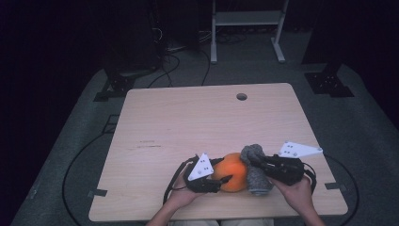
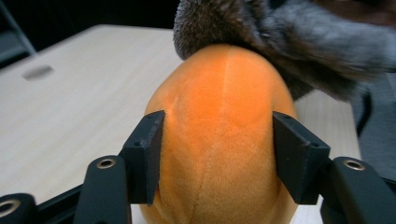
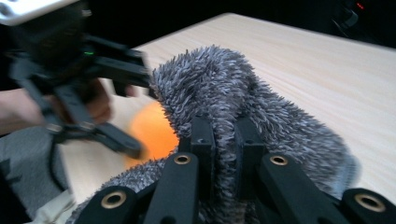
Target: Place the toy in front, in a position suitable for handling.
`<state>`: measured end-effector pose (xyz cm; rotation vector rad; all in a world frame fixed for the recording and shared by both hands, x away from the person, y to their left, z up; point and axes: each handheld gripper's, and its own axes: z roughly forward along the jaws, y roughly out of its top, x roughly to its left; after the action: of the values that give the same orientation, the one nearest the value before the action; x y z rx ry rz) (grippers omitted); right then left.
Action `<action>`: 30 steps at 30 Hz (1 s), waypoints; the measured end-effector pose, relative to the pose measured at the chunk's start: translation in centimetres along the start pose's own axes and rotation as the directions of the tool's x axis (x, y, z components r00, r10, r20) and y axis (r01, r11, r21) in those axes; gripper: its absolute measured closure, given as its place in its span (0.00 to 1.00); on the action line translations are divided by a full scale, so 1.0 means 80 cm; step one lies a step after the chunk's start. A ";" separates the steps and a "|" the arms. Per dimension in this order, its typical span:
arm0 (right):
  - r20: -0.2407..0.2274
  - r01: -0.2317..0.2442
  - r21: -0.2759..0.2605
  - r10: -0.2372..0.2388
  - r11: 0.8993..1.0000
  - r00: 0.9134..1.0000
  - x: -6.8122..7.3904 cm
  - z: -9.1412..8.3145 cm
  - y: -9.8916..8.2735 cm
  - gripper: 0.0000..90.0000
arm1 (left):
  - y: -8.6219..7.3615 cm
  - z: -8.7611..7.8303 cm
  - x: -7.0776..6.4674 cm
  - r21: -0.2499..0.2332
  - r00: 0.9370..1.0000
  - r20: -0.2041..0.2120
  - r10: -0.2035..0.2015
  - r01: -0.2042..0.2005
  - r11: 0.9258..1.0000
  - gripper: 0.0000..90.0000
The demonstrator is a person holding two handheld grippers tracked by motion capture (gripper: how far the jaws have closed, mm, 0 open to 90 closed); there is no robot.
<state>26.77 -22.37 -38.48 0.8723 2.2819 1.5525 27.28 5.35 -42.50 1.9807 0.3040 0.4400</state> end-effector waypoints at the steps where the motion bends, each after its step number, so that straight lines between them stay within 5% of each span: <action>1: -0.008 0.024 0.008 -0.024 1.000 1.000 0.008 0.004 0.003 0.90 | 0.003 0.000 -0.004 0.012 0.999 -0.015 0.036 -0.036 0.999 0.45; 5: -0.017 0.065 0.064 -0.064 0.996 0.998 0.015 0.026 -0.002 0.90 | -0.001 0.002 -0.007 0.021 0.999 0.020 0.043 -0.043 0.999 0.38; 7: -0.034 0.027 0.062 -0.025 0.998 0.999 0.006 0.028 -0.010 0.90 | -0.006 0.002 0.003 0.016 0.998 0.065 -0.017 0.016 1.000 0.24; 9: -0.034 0.009 0.057 -0.007 0.998 0.999 0.001 0.026 -0.014 0.90 | -0.010 0.007 0.011 0.059 0.997 0.048 -0.056 0.053 0.997 0.10; 10: -0.039 0.004 0.056 -0.002 0.998 0.999 -0.002 0.024 -0.015 0.90 | -0.014 0.010 0.017 0.082 0.993 0.075 -0.090 0.084 0.993 0.08; 11: -0.037 0.001 0.055 0.001 0.998 0.999 -0.004 0.023 -0.016 0.90 | -0.016 0.012 0.018 0.081 0.989 0.095 -0.114 0.106 0.991 0.13; 14: -0.019 -0.012 0.052 0.013 0.999 1.000 -0.013 0.020 -0.020 0.90 | -0.015 0.010 0.014 0.050 0.995 0.066 -0.078 0.075 0.996 0.33; 19: 0.095 -0.088 0.040 0.084 0.995 0.992 -0.041 0.000 -0.025 0.90 | -0.001 -0.003 0.010 0.011 0.999 -0.017 -0.037 0.037 0.999 0.41; 23: -0.005 -0.047 -0.061 0.046 0.997 0.999 -0.013 -0.004 -0.008 0.90 | 0.004 -0.004 0.009 0.047 0.997 -0.077 -0.006 0.009 0.999 0.41; 27: -0.027 0.054 0.005 -0.054 0.999 0.998 0.015 0.027 -0.002 0.90 | 0.001 -0.002 0.005 0.046 0.999 -0.038 -0.012 0.014 0.999 0.41; 30: -0.028 0.015 0.017 -0.015 1.000 0.999 0.000 0.036 -0.015 0.90 | -0.004 0.001 0.008 0.055 0.999 -0.018 -0.042 0.043 0.998 0.33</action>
<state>27.80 -20.51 -40.74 0.8408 2.3188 1.5512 27.89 5.68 -42.71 2.0215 0.3718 0.4247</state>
